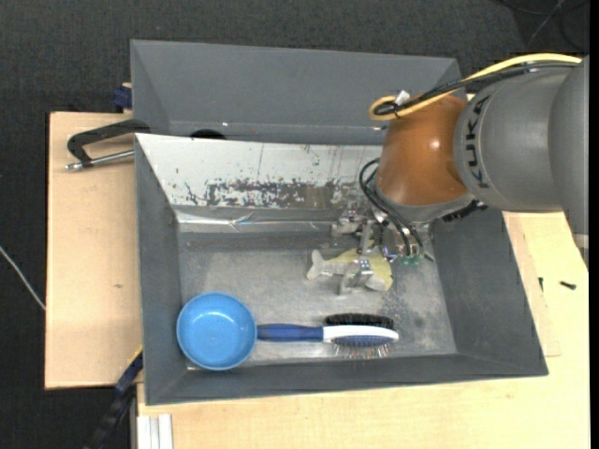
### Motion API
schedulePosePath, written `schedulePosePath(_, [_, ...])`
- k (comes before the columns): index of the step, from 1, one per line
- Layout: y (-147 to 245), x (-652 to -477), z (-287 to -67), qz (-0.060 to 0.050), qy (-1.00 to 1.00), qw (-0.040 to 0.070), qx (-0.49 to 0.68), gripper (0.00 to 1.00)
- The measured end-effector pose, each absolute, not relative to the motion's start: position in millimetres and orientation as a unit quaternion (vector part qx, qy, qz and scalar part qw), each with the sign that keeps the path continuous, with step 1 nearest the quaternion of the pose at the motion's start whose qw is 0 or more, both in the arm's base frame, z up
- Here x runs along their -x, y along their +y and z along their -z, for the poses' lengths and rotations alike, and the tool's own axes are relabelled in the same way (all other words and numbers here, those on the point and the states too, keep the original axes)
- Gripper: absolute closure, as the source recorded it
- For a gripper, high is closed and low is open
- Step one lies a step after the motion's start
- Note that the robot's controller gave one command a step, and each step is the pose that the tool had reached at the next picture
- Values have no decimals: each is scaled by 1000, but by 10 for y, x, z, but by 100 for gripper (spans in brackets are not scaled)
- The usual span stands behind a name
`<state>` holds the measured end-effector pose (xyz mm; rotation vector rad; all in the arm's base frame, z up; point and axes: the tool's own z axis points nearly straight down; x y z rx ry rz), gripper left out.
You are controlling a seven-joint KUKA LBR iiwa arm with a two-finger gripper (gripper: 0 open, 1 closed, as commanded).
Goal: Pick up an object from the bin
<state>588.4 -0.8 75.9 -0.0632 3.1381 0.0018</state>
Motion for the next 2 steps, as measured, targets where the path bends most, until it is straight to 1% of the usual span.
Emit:
schedulePosePath(1, [-8, -5892, -790, -1, 1000, 0, 20, 100])
schedulePosePath(2, [0, -5912, -906, -1, 1000, 4, 20, 100])
